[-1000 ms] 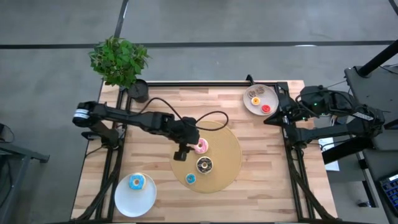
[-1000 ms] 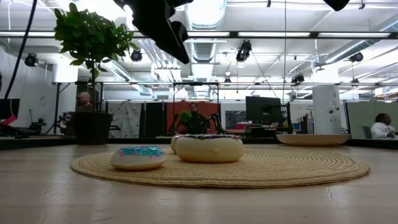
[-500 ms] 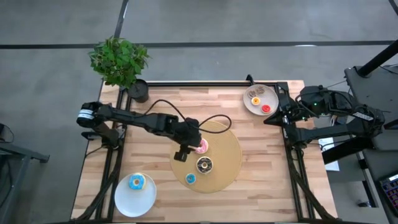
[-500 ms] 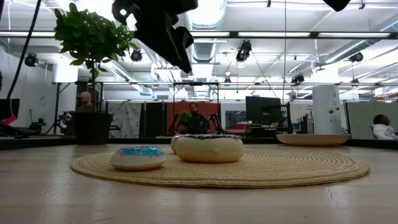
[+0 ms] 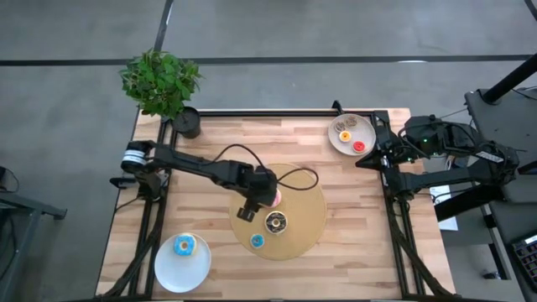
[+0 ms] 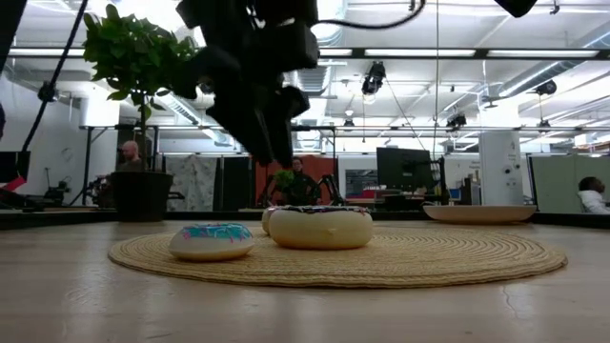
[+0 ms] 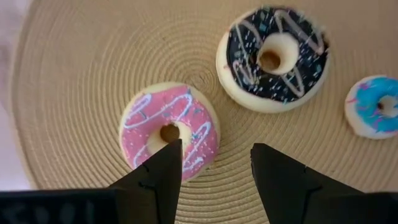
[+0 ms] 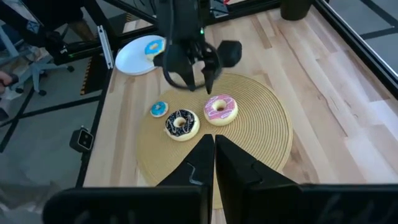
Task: Pick & Place donuts
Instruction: Put the large pink donut on the white plate
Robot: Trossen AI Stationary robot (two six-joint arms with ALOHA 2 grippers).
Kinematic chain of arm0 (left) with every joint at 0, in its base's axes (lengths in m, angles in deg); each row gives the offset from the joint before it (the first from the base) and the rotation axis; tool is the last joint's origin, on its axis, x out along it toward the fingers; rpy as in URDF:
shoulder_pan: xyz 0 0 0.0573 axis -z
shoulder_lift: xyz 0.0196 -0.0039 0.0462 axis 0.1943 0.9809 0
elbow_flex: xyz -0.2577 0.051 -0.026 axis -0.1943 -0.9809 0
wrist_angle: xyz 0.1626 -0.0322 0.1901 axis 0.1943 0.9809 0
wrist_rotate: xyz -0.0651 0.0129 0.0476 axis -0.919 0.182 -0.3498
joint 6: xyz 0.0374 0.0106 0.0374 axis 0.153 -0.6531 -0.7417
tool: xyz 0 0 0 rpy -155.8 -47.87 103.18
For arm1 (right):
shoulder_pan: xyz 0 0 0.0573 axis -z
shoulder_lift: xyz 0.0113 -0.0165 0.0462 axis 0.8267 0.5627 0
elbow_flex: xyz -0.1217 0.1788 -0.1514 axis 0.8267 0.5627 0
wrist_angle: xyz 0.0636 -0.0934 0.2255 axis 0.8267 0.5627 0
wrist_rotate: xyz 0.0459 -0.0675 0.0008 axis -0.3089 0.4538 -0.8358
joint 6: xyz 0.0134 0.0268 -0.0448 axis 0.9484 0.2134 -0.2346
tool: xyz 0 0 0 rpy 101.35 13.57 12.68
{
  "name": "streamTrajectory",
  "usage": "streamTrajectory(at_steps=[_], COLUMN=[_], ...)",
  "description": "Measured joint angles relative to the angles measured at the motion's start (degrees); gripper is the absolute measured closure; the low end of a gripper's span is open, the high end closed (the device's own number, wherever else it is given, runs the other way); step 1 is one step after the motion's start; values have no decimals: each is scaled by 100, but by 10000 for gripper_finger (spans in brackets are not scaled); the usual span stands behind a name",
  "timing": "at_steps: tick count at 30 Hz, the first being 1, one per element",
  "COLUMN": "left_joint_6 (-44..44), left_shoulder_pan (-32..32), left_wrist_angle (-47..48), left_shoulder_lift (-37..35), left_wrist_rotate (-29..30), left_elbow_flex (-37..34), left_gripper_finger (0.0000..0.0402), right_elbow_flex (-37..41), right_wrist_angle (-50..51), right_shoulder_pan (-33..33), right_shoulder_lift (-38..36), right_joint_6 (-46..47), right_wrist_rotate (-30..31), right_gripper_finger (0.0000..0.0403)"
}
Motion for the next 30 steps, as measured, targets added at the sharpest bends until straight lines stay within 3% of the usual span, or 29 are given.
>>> streamTrajectory(at_steps=[8, 18, 30], left_joint_6=[-4, -14, -389], left_shoulder_pan=[-7, -35, -42], left_wrist_angle=[-1, -3, -259], left_shoulder_lift=[272, 250, 250], left_wrist_rotate=[106, 190, 175], left_elbow_flex=[-3, 13, 2], left_gripper_finger=[235, 167, 166], right_elbow_flex=[20, 202, 431], right_wrist_angle=[-4, -11, -46], right_shoulder_pan=[0, 0, 0], right_shoulder_lift=[-1, -1, -1], right_joint_6=[25, 44, 44], right_wrist_rotate=[-1, -2, -2], right_gripper_finger=[394, 394, 394])
